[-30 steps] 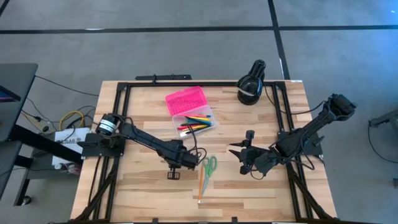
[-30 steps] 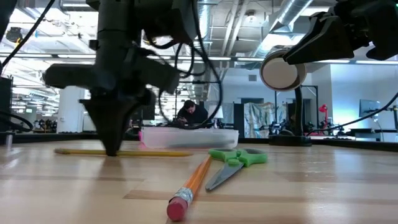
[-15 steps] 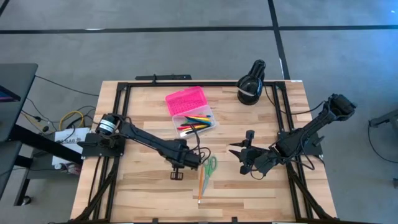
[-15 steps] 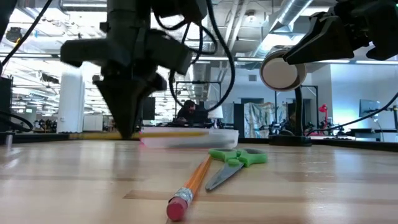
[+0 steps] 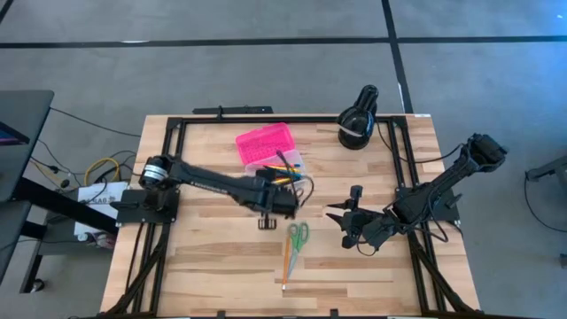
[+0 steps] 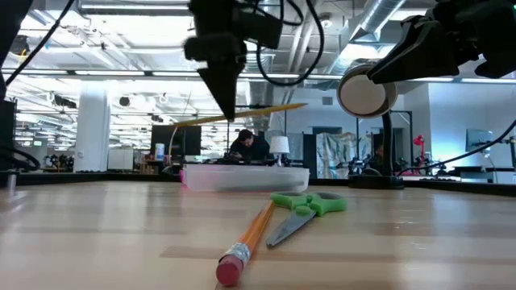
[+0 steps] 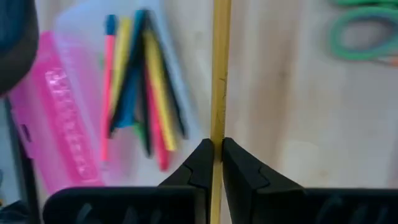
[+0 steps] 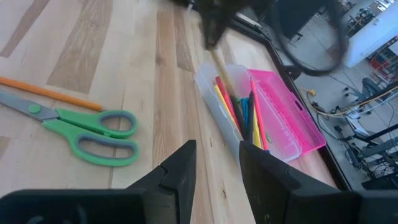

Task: Pick & place school supplies into a supply box
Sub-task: Put the yellow pencil into the pink supply box

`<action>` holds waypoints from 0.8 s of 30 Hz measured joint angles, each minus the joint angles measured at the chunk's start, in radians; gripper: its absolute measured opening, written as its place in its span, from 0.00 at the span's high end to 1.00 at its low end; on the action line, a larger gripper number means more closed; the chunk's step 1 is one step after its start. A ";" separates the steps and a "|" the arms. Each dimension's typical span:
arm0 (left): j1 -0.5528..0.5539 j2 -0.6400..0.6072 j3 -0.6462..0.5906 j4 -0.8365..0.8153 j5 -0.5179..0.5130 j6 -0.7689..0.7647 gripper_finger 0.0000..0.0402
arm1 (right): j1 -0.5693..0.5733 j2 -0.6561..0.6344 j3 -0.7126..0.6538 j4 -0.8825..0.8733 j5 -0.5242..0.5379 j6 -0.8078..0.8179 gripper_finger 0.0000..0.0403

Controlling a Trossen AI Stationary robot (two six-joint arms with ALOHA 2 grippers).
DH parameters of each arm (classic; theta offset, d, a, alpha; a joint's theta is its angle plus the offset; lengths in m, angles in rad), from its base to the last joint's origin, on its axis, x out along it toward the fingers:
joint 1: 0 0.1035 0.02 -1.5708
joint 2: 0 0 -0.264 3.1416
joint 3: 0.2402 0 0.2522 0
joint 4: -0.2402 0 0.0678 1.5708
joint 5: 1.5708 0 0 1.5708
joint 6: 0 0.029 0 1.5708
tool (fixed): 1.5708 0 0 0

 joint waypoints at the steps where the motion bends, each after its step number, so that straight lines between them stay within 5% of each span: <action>1: 0.021 0.000 0.002 0.004 -0.001 0.018 0.97 | 0.000 0.000 0.000 -0.002 0.000 0.000 0.71; 8: 0.178 0.000 0.001 0.069 0.006 0.137 0.97 | 0.000 0.000 0.000 -0.007 0.000 0.000 0.71; 14: 0.286 0.009 0.000 0.187 0.132 0.209 0.97 | 0.000 0.000 0.000 -0.006 0.000 0.000 0.71; 24: 0.356 0.096 -0.002 0.149 0.151 0.215 0.97 | 0.000 0.000 0.000 -0.038 0.000 0.023 0.71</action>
